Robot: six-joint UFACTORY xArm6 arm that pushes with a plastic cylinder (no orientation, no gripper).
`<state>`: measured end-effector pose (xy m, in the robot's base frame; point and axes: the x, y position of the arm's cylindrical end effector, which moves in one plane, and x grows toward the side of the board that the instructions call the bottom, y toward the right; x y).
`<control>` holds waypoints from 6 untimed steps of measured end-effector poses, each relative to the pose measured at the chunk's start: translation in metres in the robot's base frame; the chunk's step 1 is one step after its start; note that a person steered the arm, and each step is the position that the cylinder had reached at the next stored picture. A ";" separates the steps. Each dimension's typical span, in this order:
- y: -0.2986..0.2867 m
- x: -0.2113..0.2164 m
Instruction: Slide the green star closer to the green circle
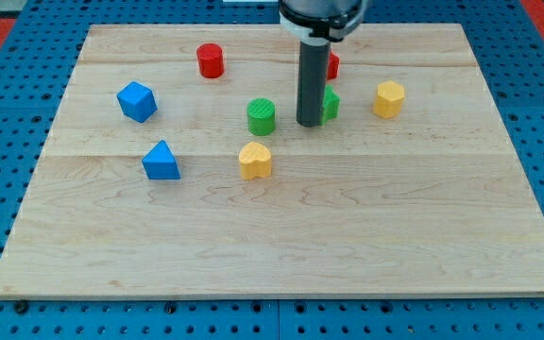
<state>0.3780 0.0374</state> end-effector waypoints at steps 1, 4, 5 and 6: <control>0.006 -0.007; 0.096 -0.025; 0.050 -0.047; 0.012 -0.050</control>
